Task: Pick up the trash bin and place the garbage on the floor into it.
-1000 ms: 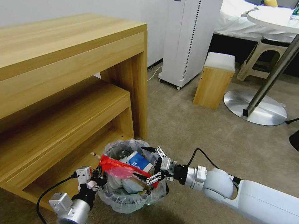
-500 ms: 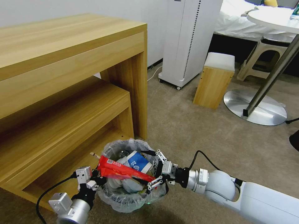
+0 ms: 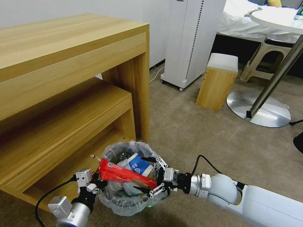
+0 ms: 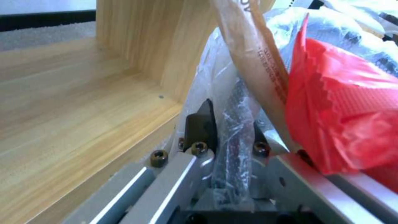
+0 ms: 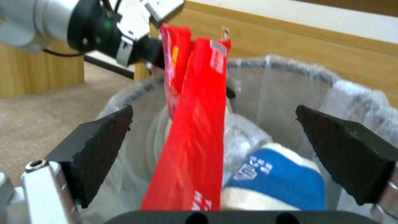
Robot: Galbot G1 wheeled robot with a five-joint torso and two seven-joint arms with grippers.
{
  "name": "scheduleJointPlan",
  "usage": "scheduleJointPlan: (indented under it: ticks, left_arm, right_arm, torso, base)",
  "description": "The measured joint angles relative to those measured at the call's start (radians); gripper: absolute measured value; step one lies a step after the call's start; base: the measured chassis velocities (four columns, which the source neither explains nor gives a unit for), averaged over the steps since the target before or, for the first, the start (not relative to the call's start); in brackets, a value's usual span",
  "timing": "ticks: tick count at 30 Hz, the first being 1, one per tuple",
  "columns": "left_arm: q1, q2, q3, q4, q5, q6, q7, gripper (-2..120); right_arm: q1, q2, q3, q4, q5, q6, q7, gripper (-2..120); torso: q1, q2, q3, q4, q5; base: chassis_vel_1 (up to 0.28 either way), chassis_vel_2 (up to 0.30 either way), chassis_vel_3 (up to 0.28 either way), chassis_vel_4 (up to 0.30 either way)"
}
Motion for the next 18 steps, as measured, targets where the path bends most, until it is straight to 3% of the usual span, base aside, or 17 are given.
scheduleJointPlan:
  ticks: [18]
  left_arm:
    - [-0.005,0.025,-0.031,0.058,-0.005,0.013,-0.007,2]
  right_arm:
    - [-0.006,0.016,0.065,0.035,0.035,0.017,-0.013,100]
  torso:
    - [0.000,0.000,0.000,0.0001,-0.0001]
  base:
    - [0.000,0.000,0.000,0.000]
